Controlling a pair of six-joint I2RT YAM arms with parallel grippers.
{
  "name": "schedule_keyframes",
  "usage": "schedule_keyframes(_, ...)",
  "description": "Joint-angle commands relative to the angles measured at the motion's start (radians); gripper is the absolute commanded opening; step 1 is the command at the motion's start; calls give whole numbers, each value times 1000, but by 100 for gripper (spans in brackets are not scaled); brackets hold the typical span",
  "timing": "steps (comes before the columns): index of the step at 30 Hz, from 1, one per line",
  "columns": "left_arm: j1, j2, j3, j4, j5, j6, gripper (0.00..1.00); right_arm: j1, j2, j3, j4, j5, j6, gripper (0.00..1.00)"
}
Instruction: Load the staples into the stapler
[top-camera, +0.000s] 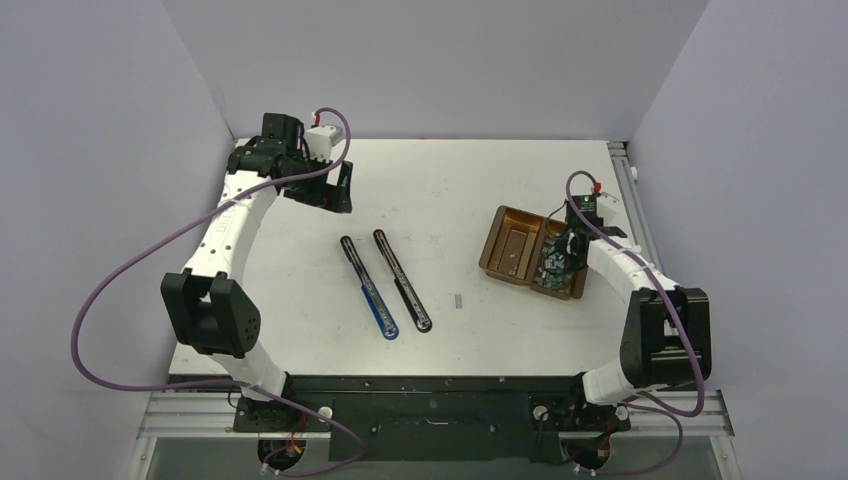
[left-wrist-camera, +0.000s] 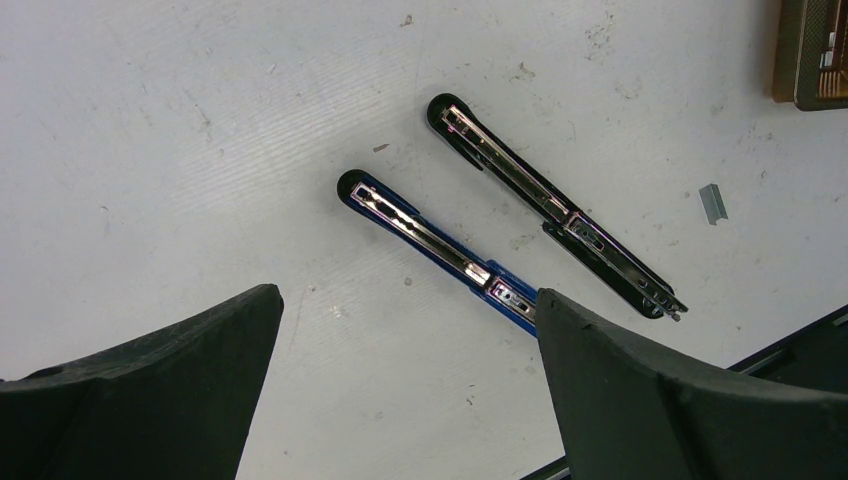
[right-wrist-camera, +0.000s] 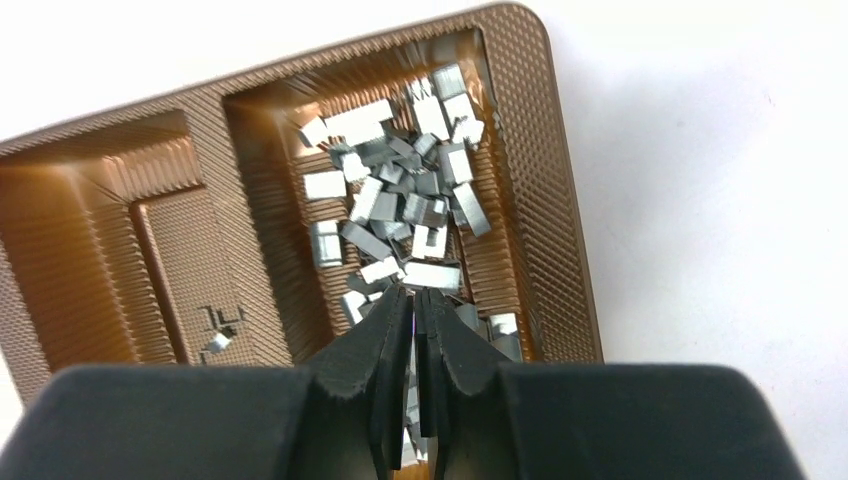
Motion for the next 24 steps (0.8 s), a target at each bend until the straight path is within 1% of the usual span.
schedule_keyframes(1, 9, -14, 43, -1, 17, -7, 96, -7, -19, 62, -7, -3, 2, 9)
schedule_keyframes(2, 9, -15, 43, -1, 16, -6, 96, -7, -15, 63, -5, -3, 3, 9)
schedule_keyframes(3, 9, -15, 42, -1, 15, -4, 96, -7, -10, 63, -4, 0, 5, 14)
schedule_keyframes(6, 9, -15, 36, 1, 11, -1, 96, -7, 15, 63, 10, 22, 6, 34)
schedule_keyframes(8, 9, -14, 33, 4, 11, -1, 96, -6, 37, 69, 23, 45, 8, 44)
schedule_keyframes(10, 9, -11, 33, 3, 10, -1, 96, -7, 66, 84, 30, 69, 13, 46)
schedule_keyframes(16, 9, -7, 32, 5, 7, 4, 96, -7, 148, 137, 44, 118, -2, 45)
schedule_keyframes(24, 13, -1, 29, 8, 10, 6, 96, -2, 203, 168, 44, 177, -33, 45)
